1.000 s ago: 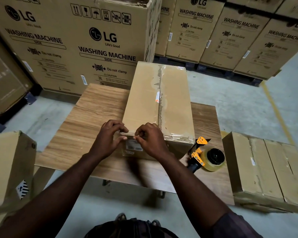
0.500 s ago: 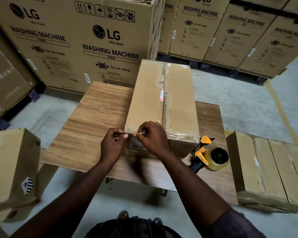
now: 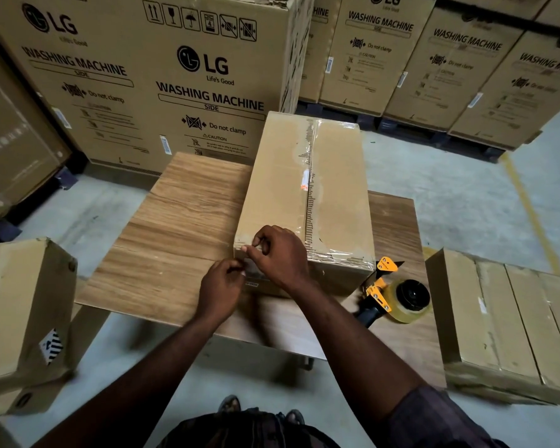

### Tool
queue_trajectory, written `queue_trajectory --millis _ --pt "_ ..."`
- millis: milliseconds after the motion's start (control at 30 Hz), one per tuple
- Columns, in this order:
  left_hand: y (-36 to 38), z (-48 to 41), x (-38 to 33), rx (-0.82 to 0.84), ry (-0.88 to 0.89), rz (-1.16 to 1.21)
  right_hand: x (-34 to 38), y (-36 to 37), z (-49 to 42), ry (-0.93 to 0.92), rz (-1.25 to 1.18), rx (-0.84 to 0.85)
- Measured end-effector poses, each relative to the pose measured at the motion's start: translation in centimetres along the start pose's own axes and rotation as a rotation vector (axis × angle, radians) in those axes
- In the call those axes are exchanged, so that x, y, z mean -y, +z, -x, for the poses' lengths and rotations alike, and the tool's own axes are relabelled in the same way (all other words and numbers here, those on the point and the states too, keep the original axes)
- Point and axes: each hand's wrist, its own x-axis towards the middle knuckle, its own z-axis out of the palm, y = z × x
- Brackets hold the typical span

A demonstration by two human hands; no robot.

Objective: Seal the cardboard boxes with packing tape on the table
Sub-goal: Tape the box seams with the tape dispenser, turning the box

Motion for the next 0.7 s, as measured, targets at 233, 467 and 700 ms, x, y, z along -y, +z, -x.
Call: queue_trajectory --millis 233,467,700 --pt "-0.4 -0.5 -1.2 -0.089 -0.094 0.031 -0.2 0.0 0.1 -0.025 -0.026 -0.008" --pt "2.6 -0.3 -1.0 0.222 -0.185 0.039 -0.2 0.0 0.2 -0.033 -0.032 -0.007" --pt "2.6 0.5 -1.4 0.004 -0.044 0.064 -0.4 -0.2 0.3 -0.048 -0.037 -0.002"
